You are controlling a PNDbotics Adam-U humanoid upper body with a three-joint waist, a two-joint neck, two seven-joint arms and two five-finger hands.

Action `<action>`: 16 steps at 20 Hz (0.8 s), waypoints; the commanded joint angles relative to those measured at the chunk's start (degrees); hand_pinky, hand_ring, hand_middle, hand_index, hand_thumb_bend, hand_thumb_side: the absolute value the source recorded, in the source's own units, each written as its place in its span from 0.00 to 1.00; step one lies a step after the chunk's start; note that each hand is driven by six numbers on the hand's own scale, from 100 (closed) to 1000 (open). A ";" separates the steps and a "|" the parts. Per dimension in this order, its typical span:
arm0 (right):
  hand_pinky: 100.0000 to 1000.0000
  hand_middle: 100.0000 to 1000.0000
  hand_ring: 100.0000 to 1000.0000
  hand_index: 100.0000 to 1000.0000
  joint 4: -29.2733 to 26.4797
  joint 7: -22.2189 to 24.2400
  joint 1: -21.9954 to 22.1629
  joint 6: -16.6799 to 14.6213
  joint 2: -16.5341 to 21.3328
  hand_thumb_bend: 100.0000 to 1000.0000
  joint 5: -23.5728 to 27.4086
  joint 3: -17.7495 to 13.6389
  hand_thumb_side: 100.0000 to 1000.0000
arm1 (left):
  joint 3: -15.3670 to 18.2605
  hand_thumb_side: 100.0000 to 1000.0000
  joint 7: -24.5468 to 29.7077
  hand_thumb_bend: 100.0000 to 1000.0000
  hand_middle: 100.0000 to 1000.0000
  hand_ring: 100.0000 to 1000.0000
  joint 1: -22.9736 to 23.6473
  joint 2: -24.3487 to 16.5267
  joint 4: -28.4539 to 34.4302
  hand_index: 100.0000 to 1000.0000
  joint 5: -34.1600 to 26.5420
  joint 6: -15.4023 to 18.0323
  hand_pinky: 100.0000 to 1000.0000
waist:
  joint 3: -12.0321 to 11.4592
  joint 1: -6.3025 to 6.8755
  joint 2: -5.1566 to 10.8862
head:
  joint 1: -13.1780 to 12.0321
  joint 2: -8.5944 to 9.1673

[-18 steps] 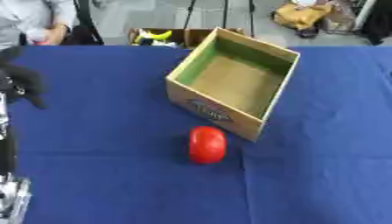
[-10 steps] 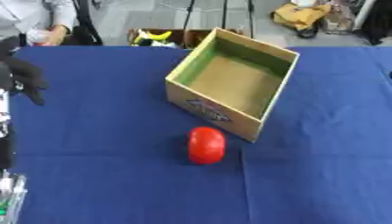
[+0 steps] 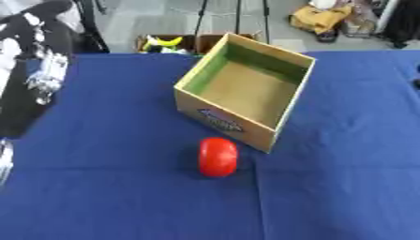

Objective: Pick up objects on the table and place them in the box.

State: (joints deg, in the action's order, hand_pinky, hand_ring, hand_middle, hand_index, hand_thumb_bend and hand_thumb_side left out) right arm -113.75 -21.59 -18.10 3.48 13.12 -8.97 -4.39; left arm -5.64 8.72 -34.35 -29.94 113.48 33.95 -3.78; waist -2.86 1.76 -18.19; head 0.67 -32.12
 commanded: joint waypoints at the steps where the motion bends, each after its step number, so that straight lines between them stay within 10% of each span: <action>1: 0.74 0.75 0.77 0.76 -0.84 0.18 -0.21 0.06 1.35 0.00 -0.27 0.17 1.00 | -2.01 1.00 6.43 0.10 0.63 0.49 -3.24 -3.34 1.11 0.91 2.82 -0.97 0.27 | 0.02 0.12 1.37 | -0.05 0.08; 5: 0.74 0.75 0.77 0.76 -0.84 0.30 0.00 0.10 1.40 0.00 -0.28 0.27 1.00 | -5.10 1.00 17.33 0.08 0.73 0.57 -7.55 -3.38 1.11 0.92 6.08 -0.87 0.32 | 0.13 0.23 1.49 | -0.19 0.30; 6: 0.74 0.75 0.77 0.76 -0.84 0.32 0.05 0.12 1.40 0.00 -0.29 0.29 1.00 | -5.82 1.00 20.40 0.29 0.74 0.58 -8.60 -3.23 1.11 0.92 6.75 -0.67 0.33 | 0.13 0.26 1.51 | -0.23 0.36; 7: 0.74 0.75 0.77 0.76 -0.84 0.36 0.09 0.15 1.38 0.00 -0.29 0.33 1.00 | -6.53 1.00 23.20 0.11 0.75 0.58 -9.58 -2.99 1.11 0.93 7.00 -0.45 0.33 | 0.15 0.31 1.52 | -0.32 0.45; 16: 0.74 0.75 0.77 0.76 -0.84 0.61 0.38 0.38 1.35 0.00 -0.44 0.50 1.00 | -12.95 1.00 37.03 0.19 0.79 0.62 -15.52 -2.13 1.11 0.95 2.73 -1.85 0.38 | 0.58 0.93 1.56 | -0.90 1.03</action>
State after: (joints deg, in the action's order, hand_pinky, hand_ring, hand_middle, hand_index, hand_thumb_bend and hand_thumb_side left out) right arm -113.75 -21.10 -17.52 3.91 13.40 -8.98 -3.85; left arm -18.02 44.38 -48.67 -31.24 113.54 37.33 -5.53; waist -2.28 2.82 -17.96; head 0.05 -31.64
